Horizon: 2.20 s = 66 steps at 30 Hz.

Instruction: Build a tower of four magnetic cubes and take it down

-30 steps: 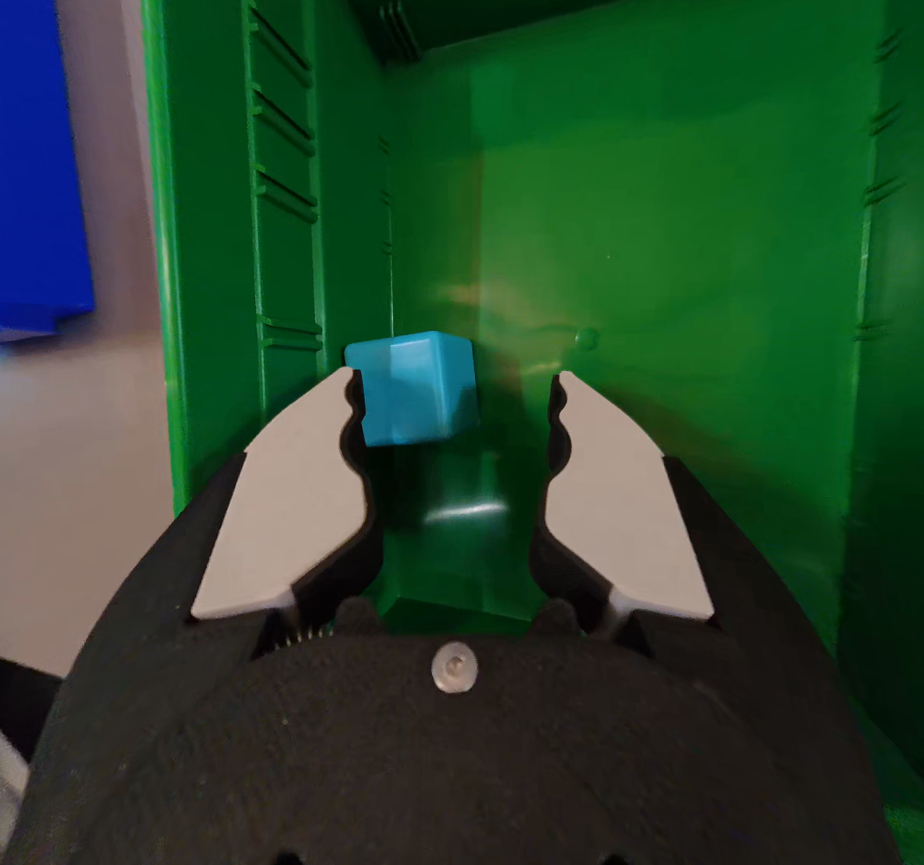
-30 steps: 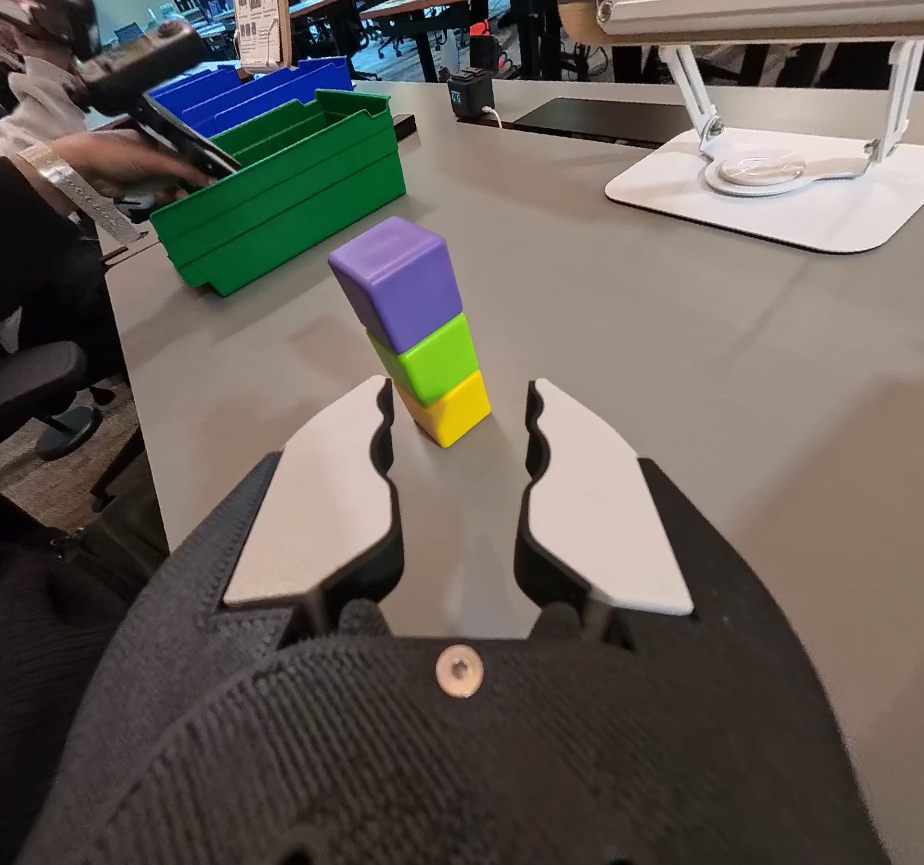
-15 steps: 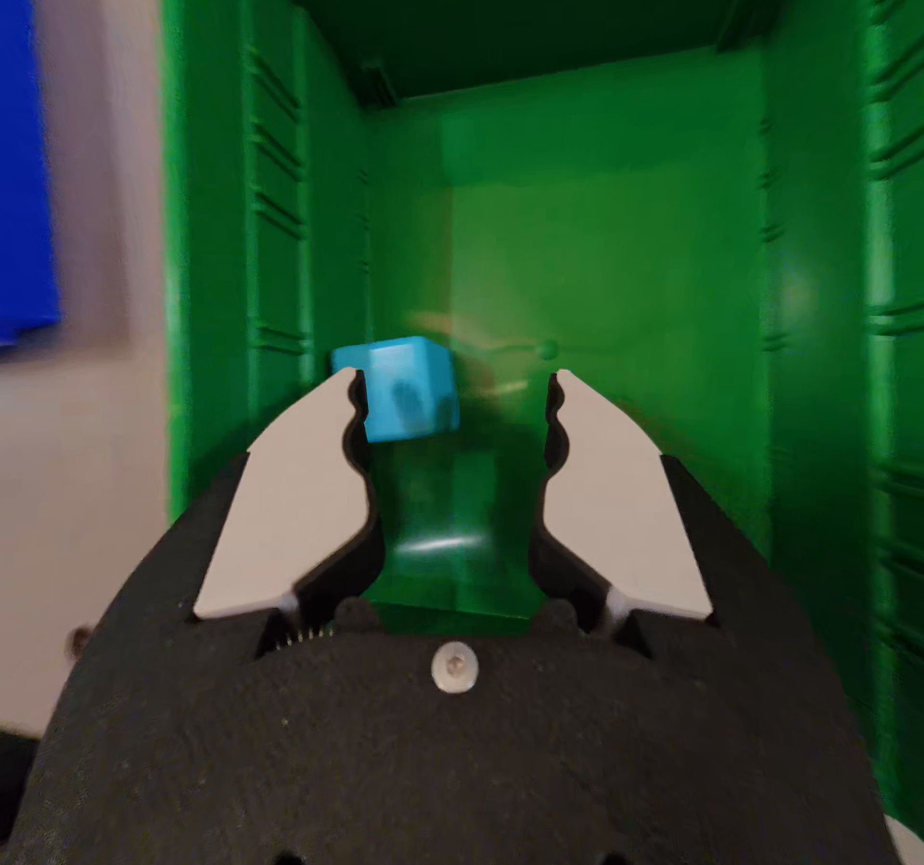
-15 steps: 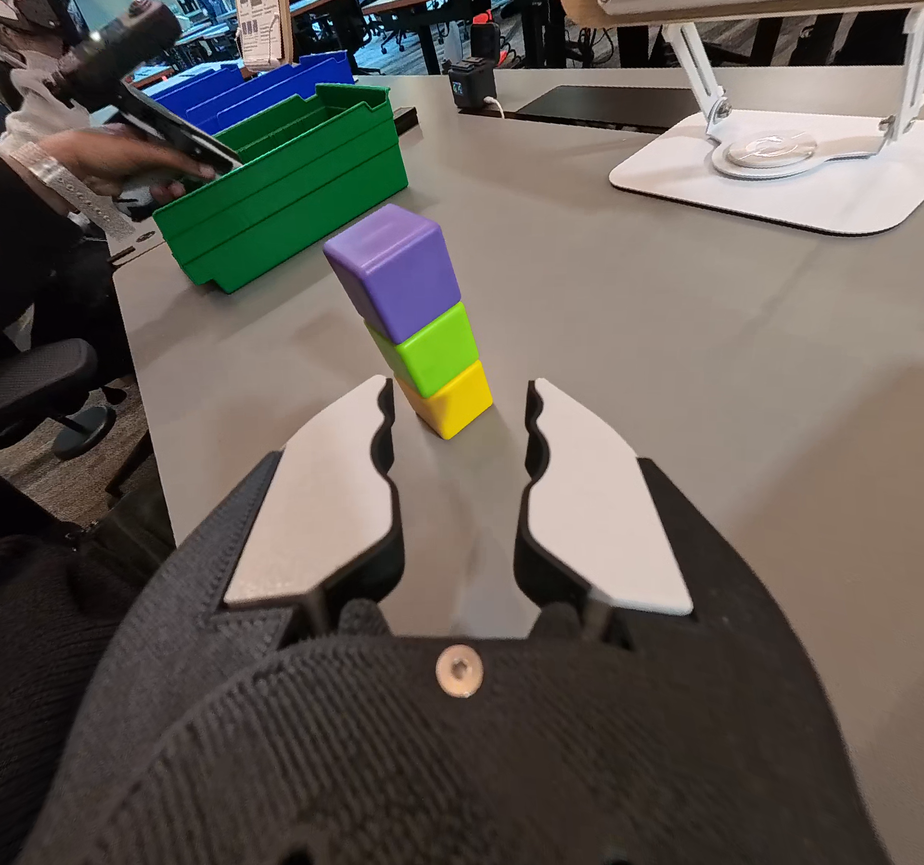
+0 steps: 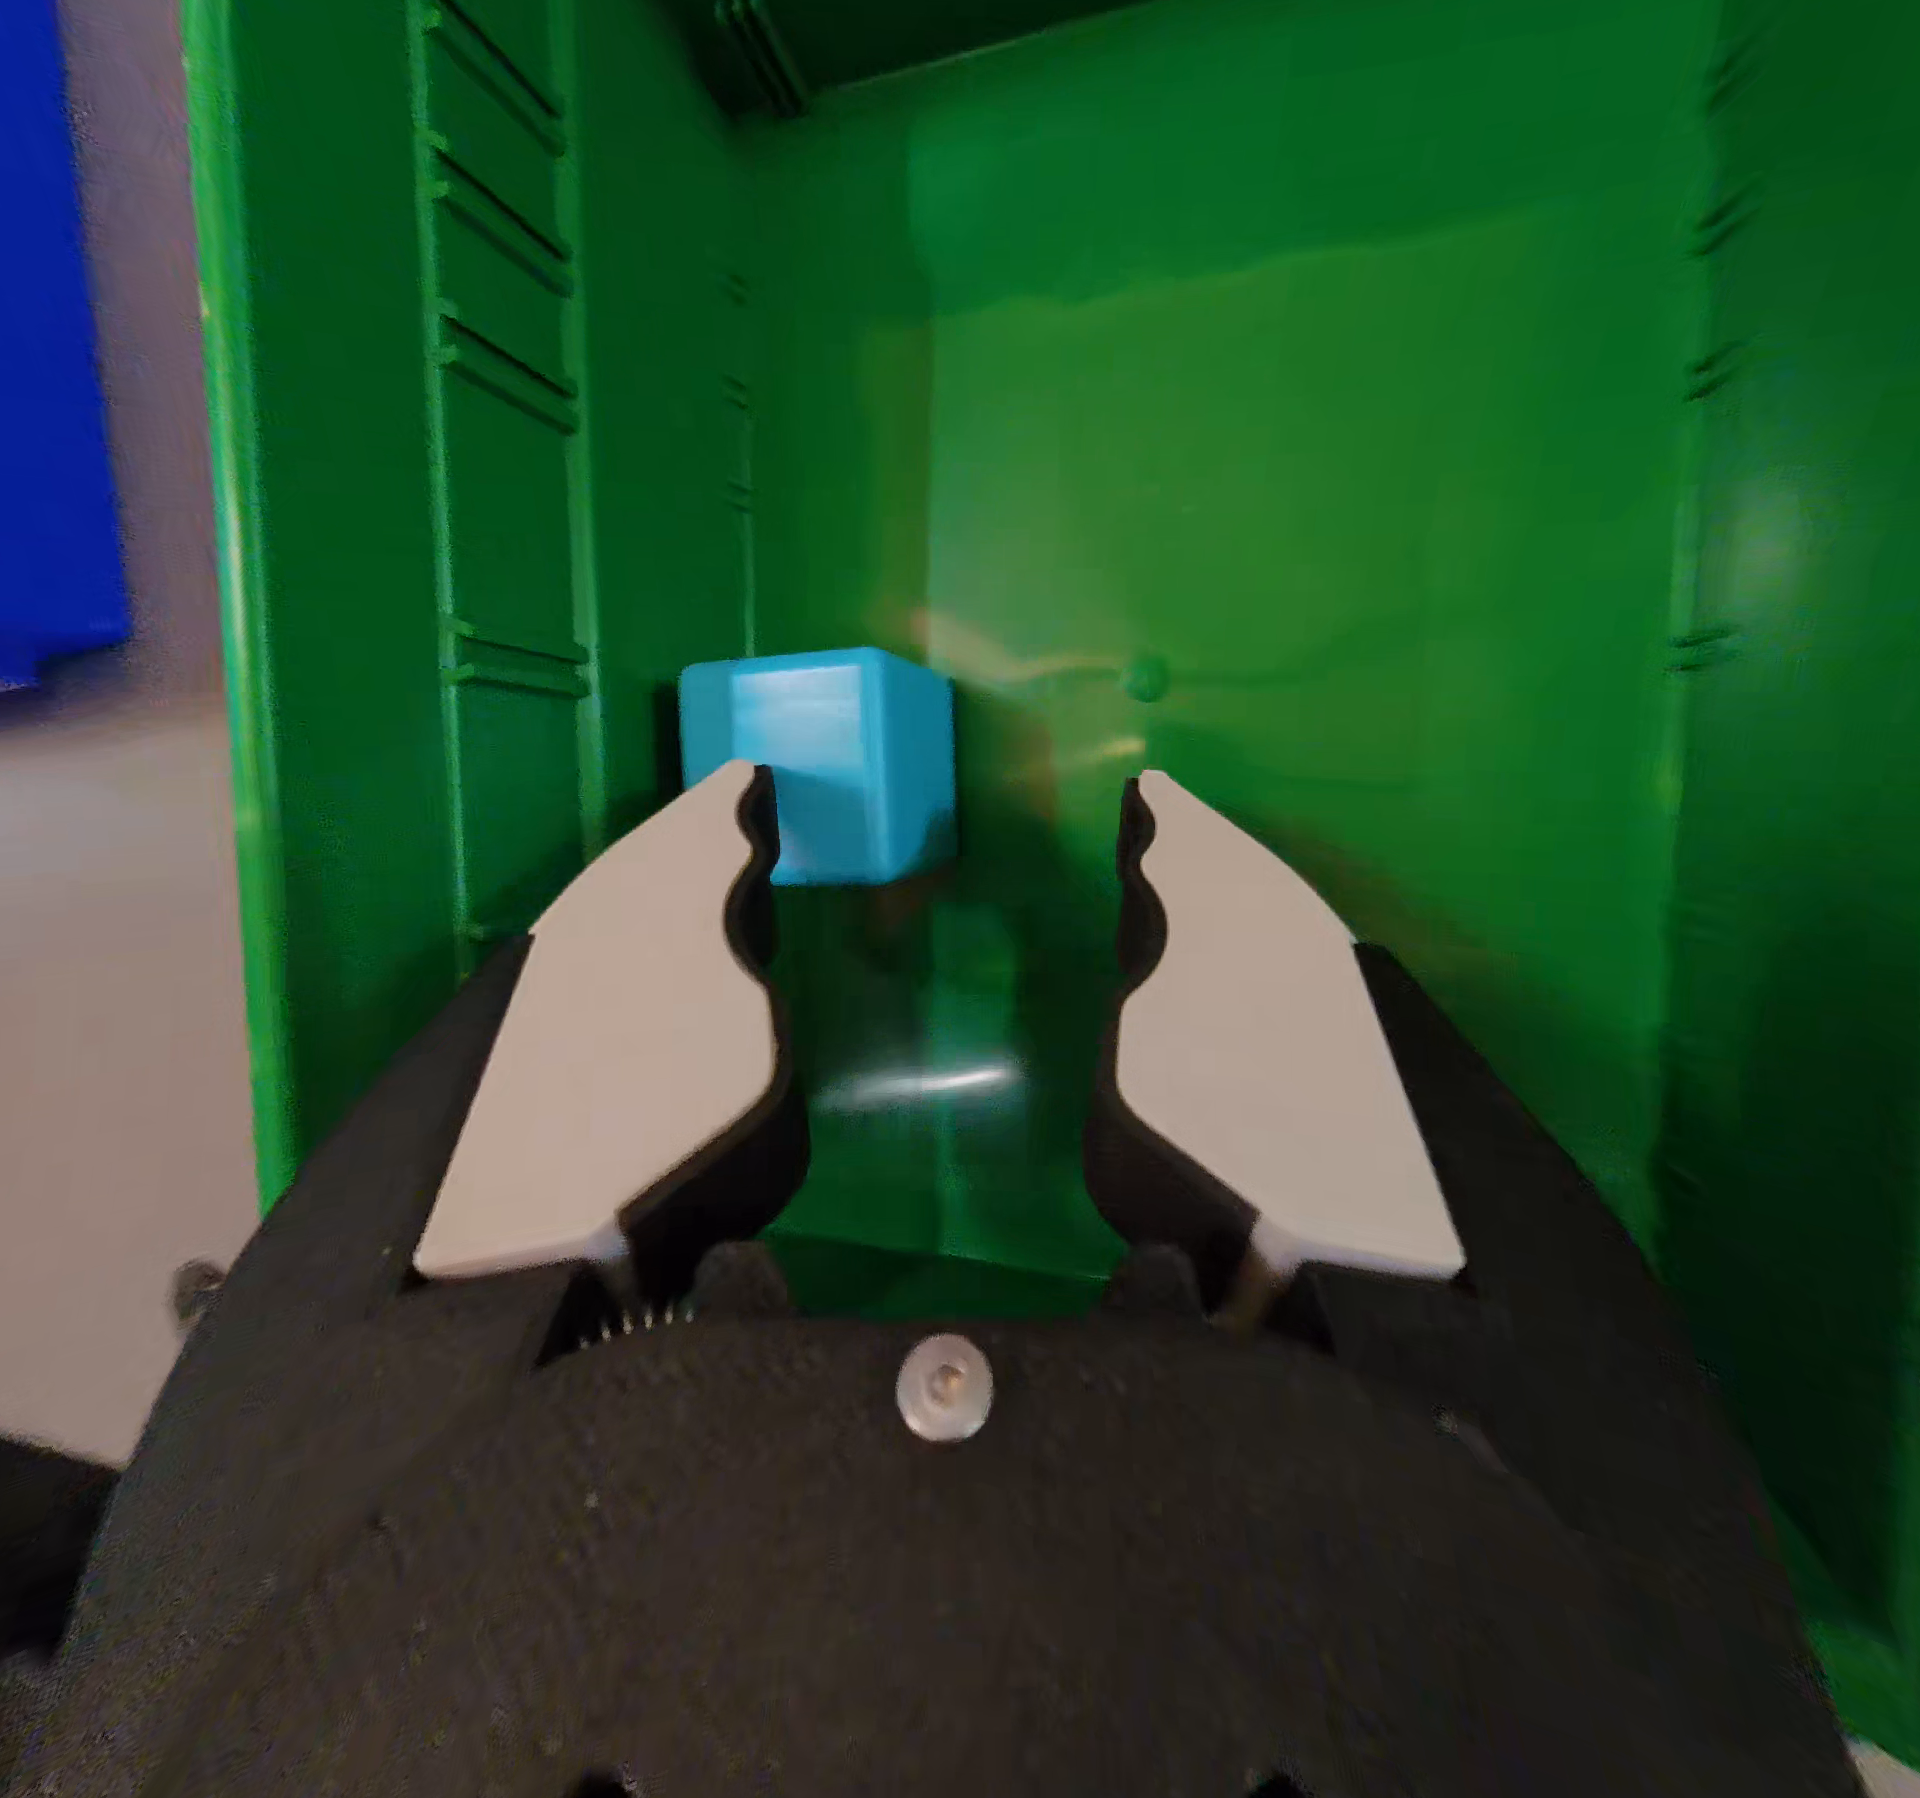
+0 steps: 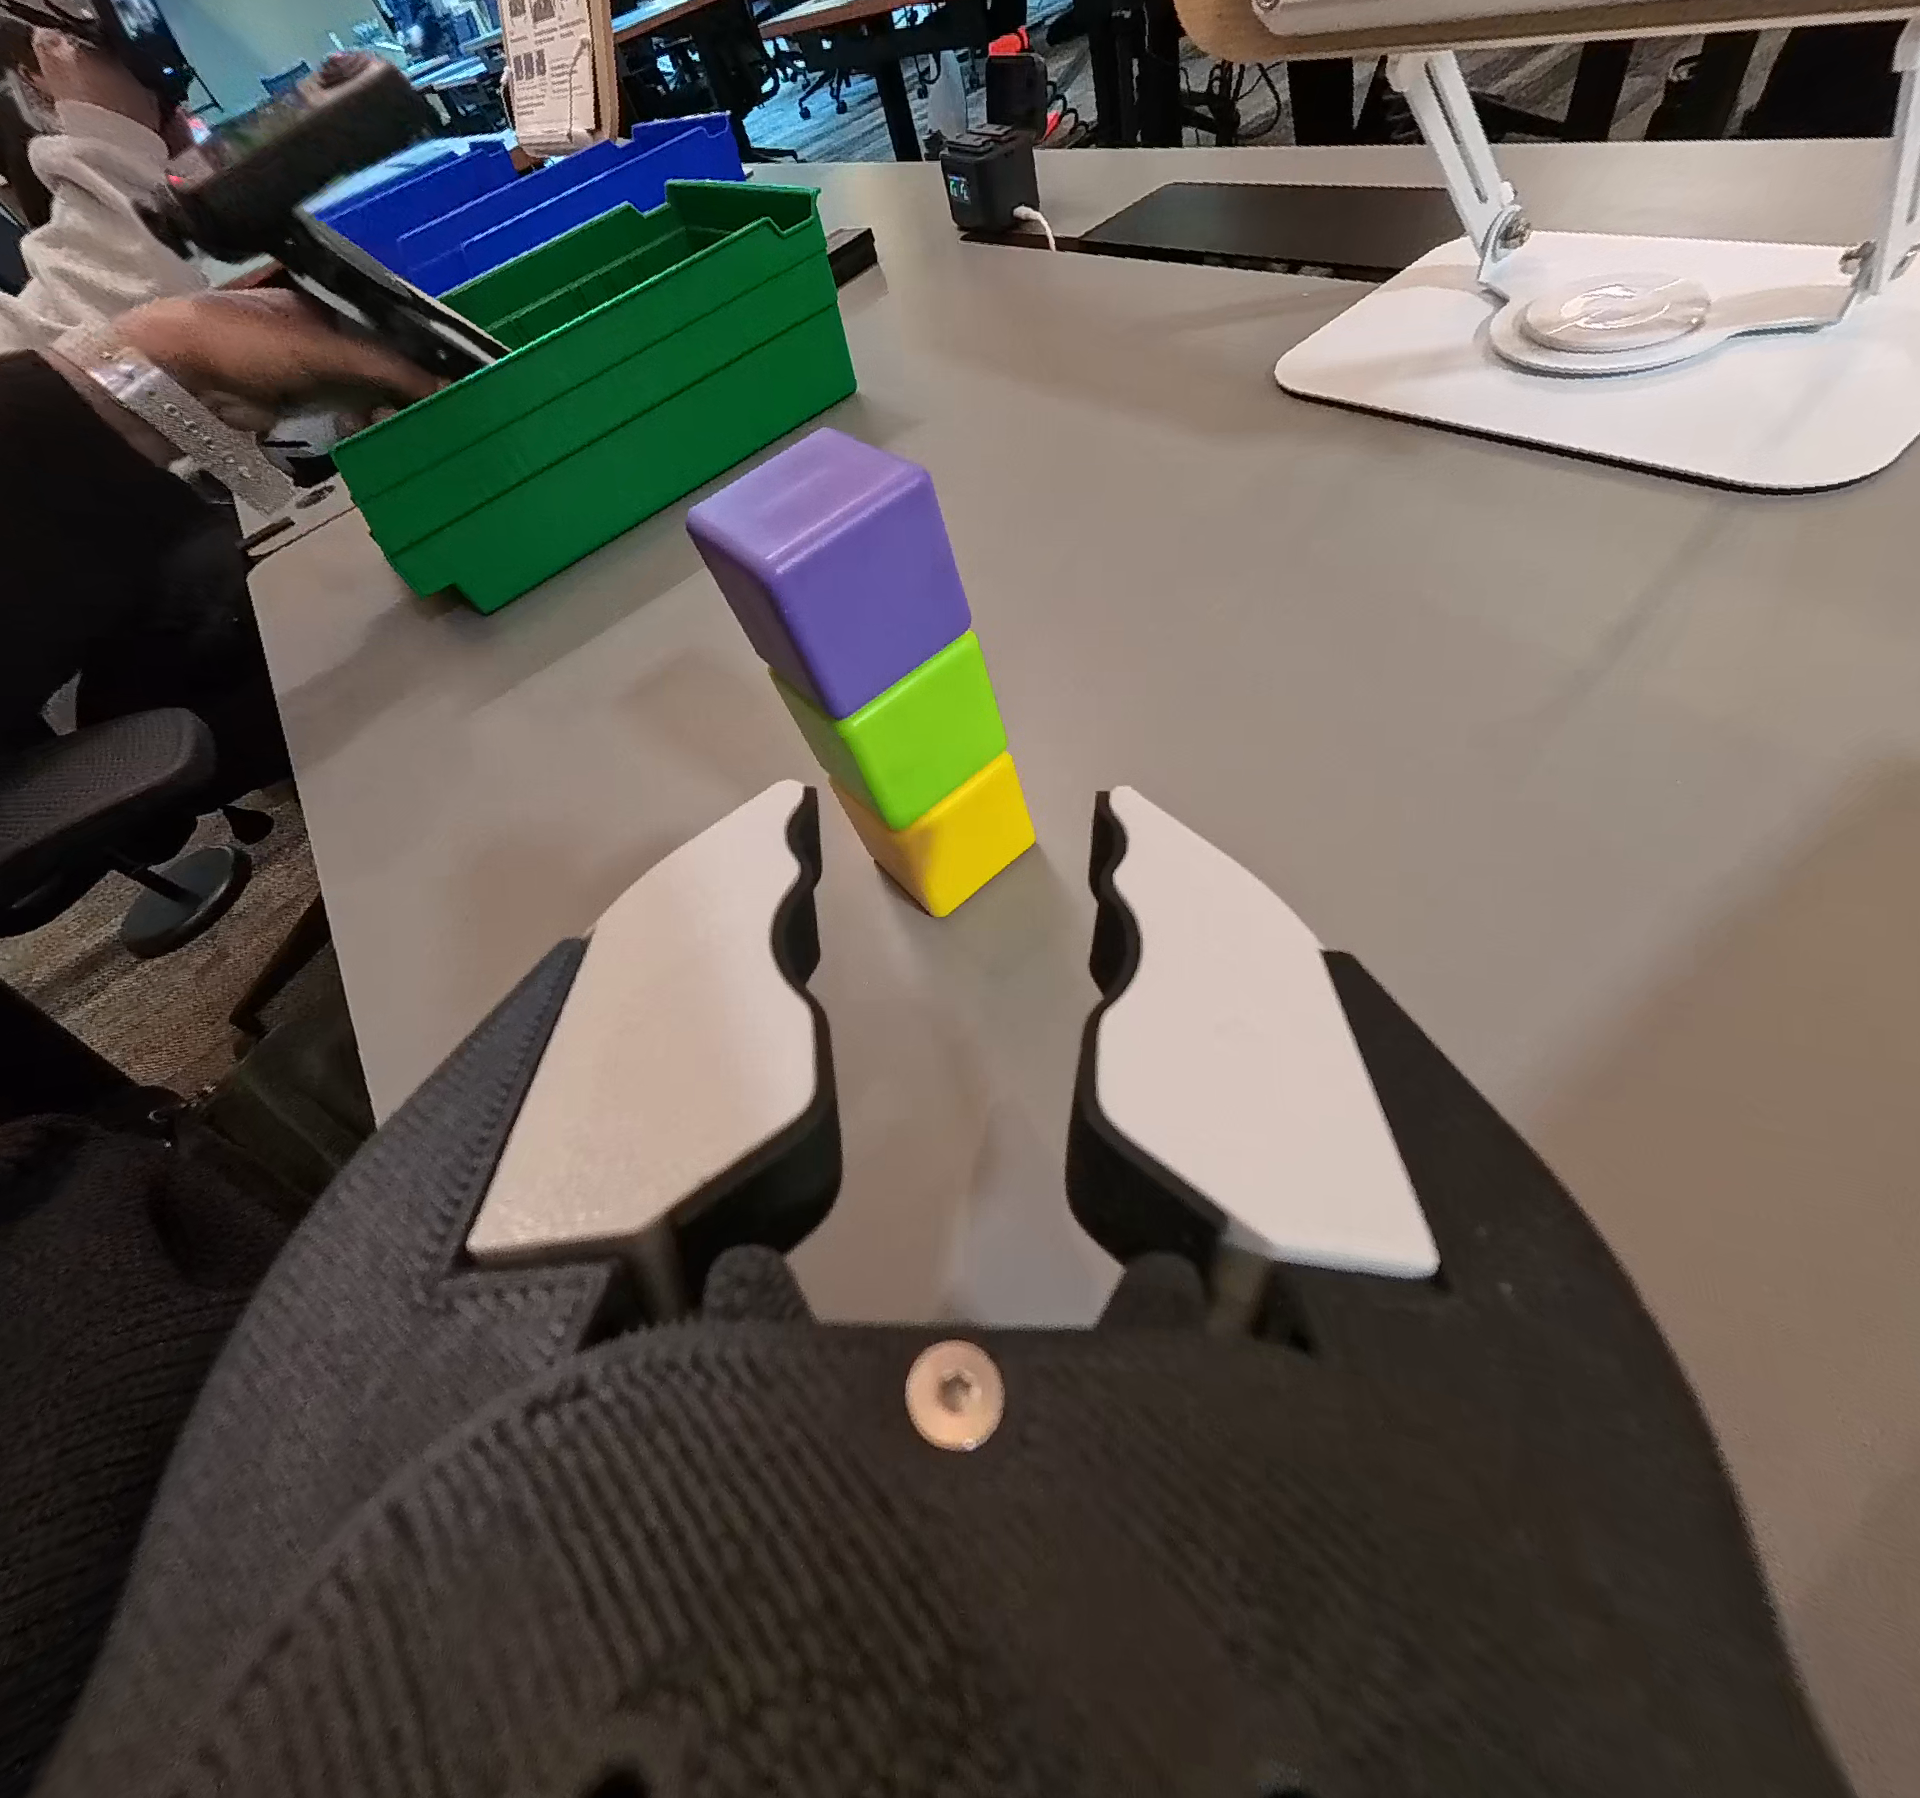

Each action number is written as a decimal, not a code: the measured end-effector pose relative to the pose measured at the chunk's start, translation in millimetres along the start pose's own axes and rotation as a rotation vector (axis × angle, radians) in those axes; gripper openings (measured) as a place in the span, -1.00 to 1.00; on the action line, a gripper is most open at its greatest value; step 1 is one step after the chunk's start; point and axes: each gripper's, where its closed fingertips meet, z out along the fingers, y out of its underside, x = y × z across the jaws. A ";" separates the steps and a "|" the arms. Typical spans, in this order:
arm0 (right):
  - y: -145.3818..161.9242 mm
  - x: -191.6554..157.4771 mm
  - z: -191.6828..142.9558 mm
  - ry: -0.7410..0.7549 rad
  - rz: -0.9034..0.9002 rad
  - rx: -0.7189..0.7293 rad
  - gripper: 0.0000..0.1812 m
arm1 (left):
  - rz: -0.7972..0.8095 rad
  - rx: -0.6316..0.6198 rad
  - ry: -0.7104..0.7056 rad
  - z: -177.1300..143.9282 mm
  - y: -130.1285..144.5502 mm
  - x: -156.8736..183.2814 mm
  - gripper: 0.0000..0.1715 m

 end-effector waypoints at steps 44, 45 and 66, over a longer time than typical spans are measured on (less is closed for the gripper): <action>-1.3 -1.5 -1.3 -0.002 0.005 0.005 -0.45 | -0.193 0.050 0.139 9.5 -16.0 3.6 -0.34; -1.2 -1.4 -1.4 -0.002 0.006 0.005 -0.45 | -0.181 0.075 0.141 2.7 -21.1 3.5 -0.36; 6.9 3.7 -1.3 0.004 0.024 -0.012 -0.47 | 0.848 0.575 0.617 -204.8 -143.5 307.5 -0.35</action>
